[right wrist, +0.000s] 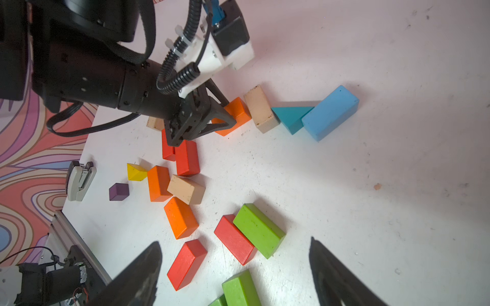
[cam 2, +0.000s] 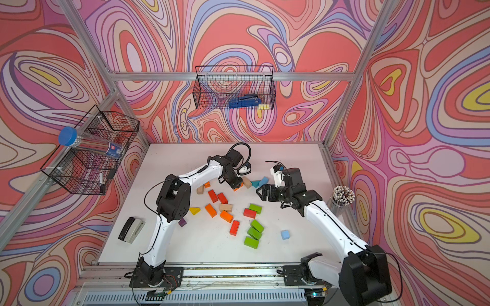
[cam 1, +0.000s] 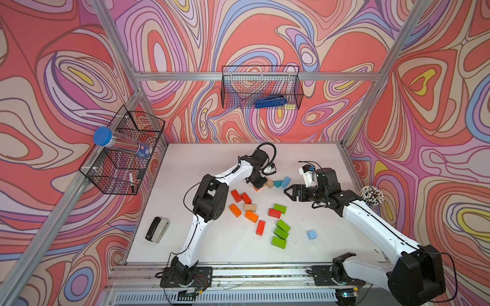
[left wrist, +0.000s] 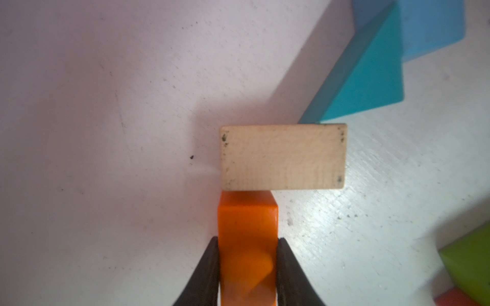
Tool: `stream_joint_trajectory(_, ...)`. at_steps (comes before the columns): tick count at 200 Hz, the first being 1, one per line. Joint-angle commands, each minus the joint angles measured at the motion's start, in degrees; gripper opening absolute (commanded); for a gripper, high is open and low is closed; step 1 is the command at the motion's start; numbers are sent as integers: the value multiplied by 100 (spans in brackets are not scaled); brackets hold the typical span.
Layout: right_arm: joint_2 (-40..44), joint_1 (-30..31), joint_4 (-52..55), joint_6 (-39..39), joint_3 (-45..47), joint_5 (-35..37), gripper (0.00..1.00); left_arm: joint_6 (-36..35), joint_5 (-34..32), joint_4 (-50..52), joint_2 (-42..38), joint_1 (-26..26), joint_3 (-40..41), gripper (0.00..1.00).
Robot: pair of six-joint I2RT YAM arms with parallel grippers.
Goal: Assemble a heart with building blocks
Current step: Assemble the building block at the center of the board.
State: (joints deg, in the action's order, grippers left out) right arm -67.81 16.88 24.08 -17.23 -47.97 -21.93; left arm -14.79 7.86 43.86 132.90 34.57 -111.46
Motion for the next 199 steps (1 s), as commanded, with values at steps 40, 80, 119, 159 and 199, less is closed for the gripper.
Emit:
stream_joint_trajectory(40, 58, -14, -50, 18, 66, 31, 88, -90, 51, 131, 213, 7, -173, 26)
stream_joint_trajectory(80, 66, -16, -43, 18, 77, 40, 88, -62, 66, 140, 274, 6, -227, 26)
stream_joint_trajectory(119, 80, -14, -26, 17, 68, 49, 87, -45, 73, 131, 302, 6, -246, 27)
stream_joint_trajectory(159, 79, -17, -4, 23, 50, 53, 88, -50, 104, 176, 274, 6, -245, 48)
stream_joint_trajectory(199, 15, -11, -13, 10, 77, -43, 88, 426, 335, 170, -213, 6, -124, 67)
